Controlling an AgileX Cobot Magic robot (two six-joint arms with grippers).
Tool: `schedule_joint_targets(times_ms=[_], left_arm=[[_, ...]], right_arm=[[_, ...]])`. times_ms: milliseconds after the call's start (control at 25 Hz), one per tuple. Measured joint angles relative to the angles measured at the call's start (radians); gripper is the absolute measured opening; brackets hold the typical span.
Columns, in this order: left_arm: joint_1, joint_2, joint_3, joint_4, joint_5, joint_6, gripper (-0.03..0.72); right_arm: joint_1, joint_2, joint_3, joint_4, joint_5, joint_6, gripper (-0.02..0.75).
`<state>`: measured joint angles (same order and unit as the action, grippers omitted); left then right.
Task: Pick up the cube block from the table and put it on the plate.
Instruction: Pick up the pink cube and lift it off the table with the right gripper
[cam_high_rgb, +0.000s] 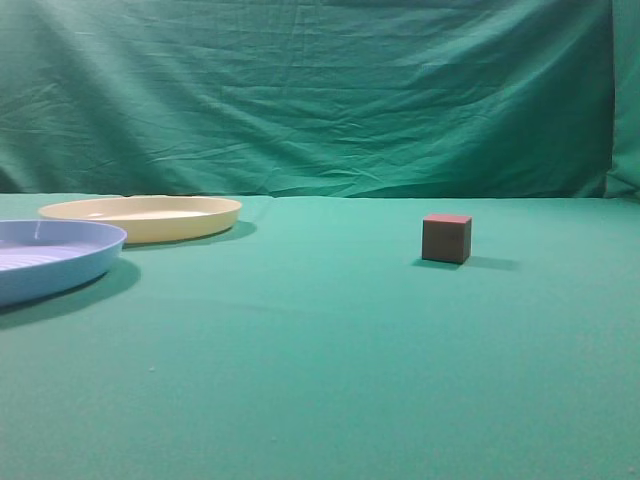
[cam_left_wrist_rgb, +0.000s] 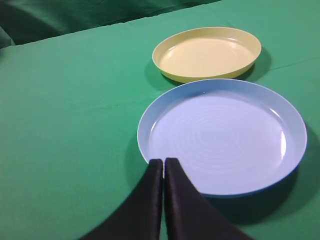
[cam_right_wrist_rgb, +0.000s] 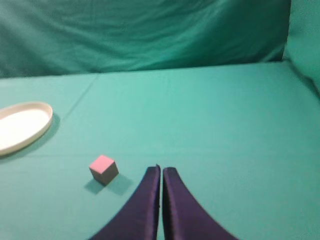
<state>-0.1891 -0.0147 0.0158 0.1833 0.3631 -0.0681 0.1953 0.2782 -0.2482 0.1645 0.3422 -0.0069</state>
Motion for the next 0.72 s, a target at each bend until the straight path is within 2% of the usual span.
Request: schedule_joint_targets(times_ms=[200,440,560,720], left_arm=[[0.0,0.0,0.0,0.0,0.0,0.0,0.0],[0.0,0.0,0.0,0.0,0.0,0.0,0.0],[0.0,0.0,0.0,0.0,0.0,0.0,0.0],[0.0,0.0,0.0,0.0,0.0,0.0,0.0]], right_arm=[[0.005,0.304,-0.157,0.029,0.171,-0.018,0.0],[0.021,0.608,-0.336,0.1,0.244,-0.313,0.0],[0.086,0.75,-0.423,0.109,0.244,-0.375,0.0],[0.195,0.931,-0.504,0.073,0.163,-0.419,0.0]])
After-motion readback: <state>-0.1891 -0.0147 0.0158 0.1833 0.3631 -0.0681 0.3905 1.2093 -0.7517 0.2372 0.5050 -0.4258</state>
